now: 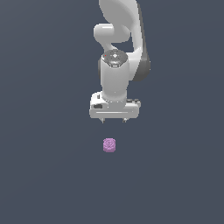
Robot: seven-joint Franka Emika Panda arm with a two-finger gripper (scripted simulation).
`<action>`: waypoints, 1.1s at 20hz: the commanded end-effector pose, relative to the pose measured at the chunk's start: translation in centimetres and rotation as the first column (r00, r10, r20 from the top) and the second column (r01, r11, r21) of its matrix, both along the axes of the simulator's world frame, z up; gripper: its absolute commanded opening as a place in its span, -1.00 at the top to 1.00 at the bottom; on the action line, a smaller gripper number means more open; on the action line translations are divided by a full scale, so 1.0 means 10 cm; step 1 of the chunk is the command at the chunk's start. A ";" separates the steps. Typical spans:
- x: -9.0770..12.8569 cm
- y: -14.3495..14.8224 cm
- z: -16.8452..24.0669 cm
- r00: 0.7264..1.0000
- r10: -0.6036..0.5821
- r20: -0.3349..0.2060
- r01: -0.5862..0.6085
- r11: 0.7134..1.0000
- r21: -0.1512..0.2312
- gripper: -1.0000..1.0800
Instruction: Pick up the object and move it to a goal position.
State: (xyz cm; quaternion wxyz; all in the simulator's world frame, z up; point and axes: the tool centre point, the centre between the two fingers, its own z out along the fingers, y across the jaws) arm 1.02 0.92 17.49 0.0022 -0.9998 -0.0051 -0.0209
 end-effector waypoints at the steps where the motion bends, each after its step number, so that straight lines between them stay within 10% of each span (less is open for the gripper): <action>1: 0.00 0.00 0.00 1.000 0.000 0.000 0.000 1.000 0.000 -0.92; 22: 0.18 0.28 -0.03 1.000 0.020 0.018 -0.020 1.000 0.023 -0.92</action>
